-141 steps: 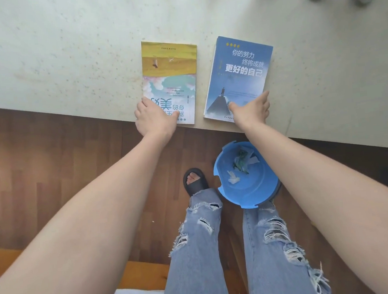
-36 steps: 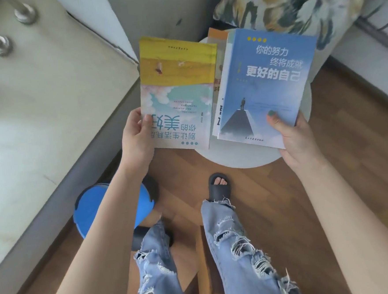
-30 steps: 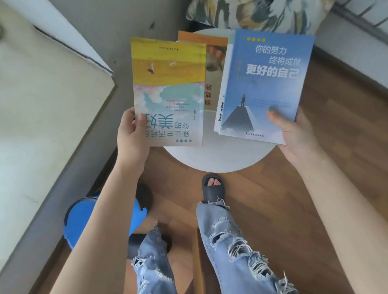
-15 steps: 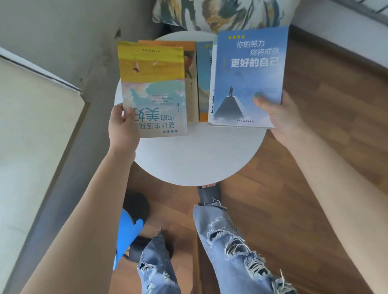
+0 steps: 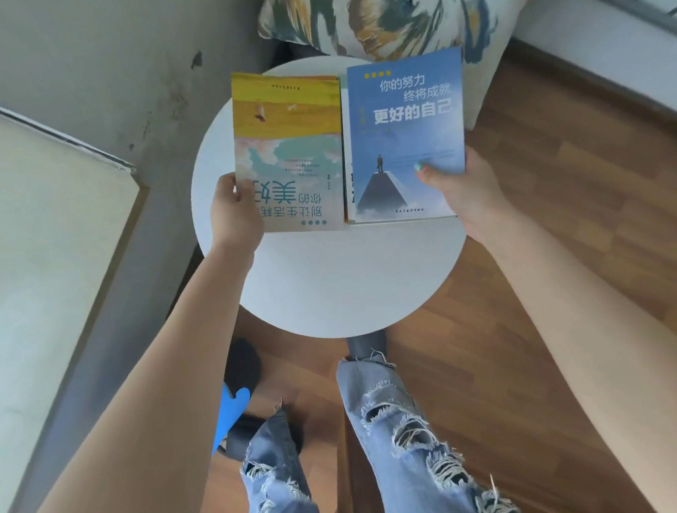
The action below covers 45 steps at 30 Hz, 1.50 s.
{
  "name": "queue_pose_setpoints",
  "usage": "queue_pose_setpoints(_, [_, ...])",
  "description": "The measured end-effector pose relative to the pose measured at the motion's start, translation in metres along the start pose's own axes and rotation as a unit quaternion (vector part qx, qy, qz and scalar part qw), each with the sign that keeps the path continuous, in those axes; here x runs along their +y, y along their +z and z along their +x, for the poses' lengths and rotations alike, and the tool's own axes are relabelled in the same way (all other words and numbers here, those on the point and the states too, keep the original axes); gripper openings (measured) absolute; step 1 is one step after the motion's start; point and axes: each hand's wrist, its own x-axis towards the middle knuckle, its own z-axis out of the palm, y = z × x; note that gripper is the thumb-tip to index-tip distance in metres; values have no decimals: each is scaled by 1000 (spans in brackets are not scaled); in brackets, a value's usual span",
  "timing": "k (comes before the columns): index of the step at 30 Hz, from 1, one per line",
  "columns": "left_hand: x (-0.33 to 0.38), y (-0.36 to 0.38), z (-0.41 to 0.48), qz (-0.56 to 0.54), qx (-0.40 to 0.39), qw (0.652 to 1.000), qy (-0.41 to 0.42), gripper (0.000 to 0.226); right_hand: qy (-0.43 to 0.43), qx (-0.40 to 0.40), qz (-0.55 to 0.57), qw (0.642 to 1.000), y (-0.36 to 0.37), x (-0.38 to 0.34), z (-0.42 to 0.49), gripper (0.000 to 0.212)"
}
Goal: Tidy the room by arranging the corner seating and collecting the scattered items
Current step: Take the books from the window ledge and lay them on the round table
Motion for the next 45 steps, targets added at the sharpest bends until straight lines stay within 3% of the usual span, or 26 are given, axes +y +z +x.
queue_pose_setpoints(4, [5, 3, 2, 23, 4, 1000, 4, 29, 0, 22, -55, 998, 2, -1, 7, 38])
queue_pose_setpoints(8, [5, 2, 1, 88, 14, 994, 64, 24, -17, 49, -141, 989, 6, 1, 7, 27])
queue_pose_setpoints(11, [7, -1, -3, 143, 20, 984, 100, 28, -22, 60, -225, 972, 8, 0, 7, 41])
queue_pose_setpoints(15, [8, -1, -7, 217, 7, 971, 98, 43, -6, 75, -371, 926, 16, -9, 1, 70])
queue_pose_setpoints(20, [25, -11, -24, 335, -19, 938, 86, 81, 39, 43, -516, 855, 24, -31, -20, 67])
queue_pose_setpoints(26, [55, -40, -61, 401, -46, 905, 134, 68, 45, 10, -587, 808, 23, -68, -57, 95])
queue_pose_setpoints(28, [65, -53, -73, 403, -57, 903, 140, 63, 55, -16, -591, 804, 25, -82, -69, 90])
queue_pose_setpoints(33, [84, -88, -106, 423, -79, 889, 157, 52, 7, -109, -615, 781, 36, -115, -105, 47])
queue_pose_setpoints(40, [110, -138, -149, 440, -117, 873, 176, 48, -31, -182, -636, 749, 54, -165, -162, 52])
queue_pose_setpoints(45, [133, -182, -182, 441, -84, 865, 226, 45, -74, -187, -637, 744, 66, -207, -206, 55])
